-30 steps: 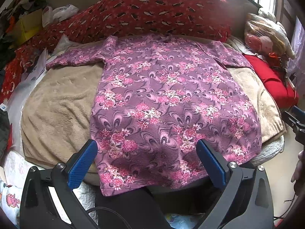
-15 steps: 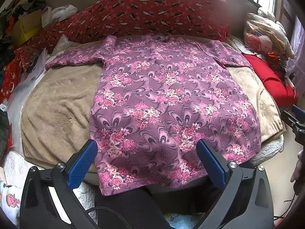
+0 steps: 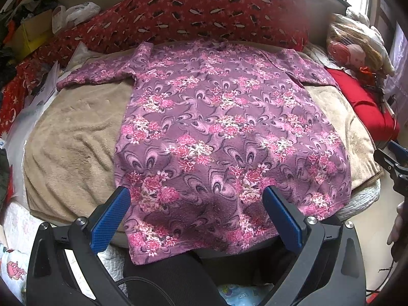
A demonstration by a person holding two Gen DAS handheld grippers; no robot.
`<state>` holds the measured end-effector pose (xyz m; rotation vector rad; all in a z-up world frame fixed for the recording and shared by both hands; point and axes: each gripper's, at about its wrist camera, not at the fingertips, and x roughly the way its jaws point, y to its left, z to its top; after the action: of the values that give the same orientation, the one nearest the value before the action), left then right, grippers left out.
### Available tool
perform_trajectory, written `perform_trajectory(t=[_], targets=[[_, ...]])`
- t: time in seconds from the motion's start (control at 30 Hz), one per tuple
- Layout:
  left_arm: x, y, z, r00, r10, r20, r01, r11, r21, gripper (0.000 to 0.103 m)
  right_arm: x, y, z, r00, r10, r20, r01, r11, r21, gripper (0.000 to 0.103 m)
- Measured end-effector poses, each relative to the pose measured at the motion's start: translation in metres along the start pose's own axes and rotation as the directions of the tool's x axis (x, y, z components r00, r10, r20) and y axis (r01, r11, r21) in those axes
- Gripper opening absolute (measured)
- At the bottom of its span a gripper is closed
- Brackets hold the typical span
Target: Fold small clothes
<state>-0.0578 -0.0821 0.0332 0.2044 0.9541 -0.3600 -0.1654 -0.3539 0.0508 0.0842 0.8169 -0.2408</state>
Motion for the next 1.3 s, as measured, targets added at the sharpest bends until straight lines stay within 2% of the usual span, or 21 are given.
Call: perform_trajectory(t=[0.57, 0.7, 0.8, 0.93, 1.07, 1.1, 1.13, 1.17, 1.2, 1.23, 1.27, 1.3], targets=[[0.013, 0.005, 0.004, 0.999, -0.011, -0.038, 0.010, 1.000, -0.008, 0.103, 0.013, 0.002, 0.002, 1.000, 0.015, -0.025, -0.015, 1.000, -0.005, 0.101], [0.021, 0.026, 0.005, 0.998, 0.005, -0.069, -0.008, 0.999, -0.053, 0.103, 0.020, -0.004, -0.002, 0.999, 0.024, -0.049, -0.023, 1.000, 0.018, 0.101], [0.029, 0.060, 0.003, 0.993, 0.024, -0.114, -0.038, 0.992, -0.124, 0.103, 0.028, -0.016, -0.009, 0.996, 0.017, -0.082, -0.013, 0.999, 0.047, 0.101], [0.049, 0.103, -0.017, 0.976, -0.006, -0.217, -0.042, 0.976, -0.214, 0.103, 0.048, -0.039, -0.024, 0.987, 0.027, -0.161, -0.006, 0.992, 0.126, 0.100], [0.074, 0.112, -0.039, 0.947, -0.069, -0.314, -0.017, 0.965, -0.262, 0.103, 0.075, -0.051, -0.044, 0.961, 0.099, -0.259, -0.044, 0.977, 0.211, 0.100], [0.079, 0.111, -0.042, 0.941, -0.083, -0.328, -0.009, 0.964, -0.267, 0.103, 0.081, -0.050, -0.048, 0.952, 0.127, -0.279, -0.065, 0.973, 0.223, 0.098], [0.083, 0.107, -0.046, 0.937, -0.094, -0.335, 0.000, 0.963, -0.270, 0.103, 0.088, -0.048, -0.053, 0.940, 0.164, -0.300, -0.095, 0.968, 0.234, 0.091], [0.085, 0.103, -0.047, 0.937, -0.101, -0.335, 0.007, 0.963, -0.269, 0.097, 0.094, -0.043, -0.058, 0.925, 0.201, -0.323, -0.126, 0.963, 0.238, 0.085], [0.086, 0.100, -0.047, 0.936, -0.108, -0.334, 0.015, 0.963, -0.269, 0.090, 0.098, -0.039, -0.060, 0.913, 0.222, -0.342, -0.147, 0.962, 0.232, 0.071], [0.088, 0.096, -0.046, 0.932, -0.126, -0.340, 0.034, 0.964, -0.265, 0.068, 0.100, -0.034, -0.063, 0.907, 0.223, -0.357, -0.154, 0.965, 0.211, 0.058], [0.091, 0.092, -0.046, 0.925, -0.140, -0.353, 0.048, 0.966, -0.255, 0.026, 0.099, -0.029, -0.063, 0.911, 0.209, -0.357, -0.153, 0.972, 0.178, 0.050], [0.095, 0.088, -0.045, 0.918, -0.134, -0.374, 0.045, 0.970, -0.238, 0.005, 0.097, -0.026, -0.062, 0.911, 0.218, -0.349, -0.171, 0.972, 0.161, 0.028]])
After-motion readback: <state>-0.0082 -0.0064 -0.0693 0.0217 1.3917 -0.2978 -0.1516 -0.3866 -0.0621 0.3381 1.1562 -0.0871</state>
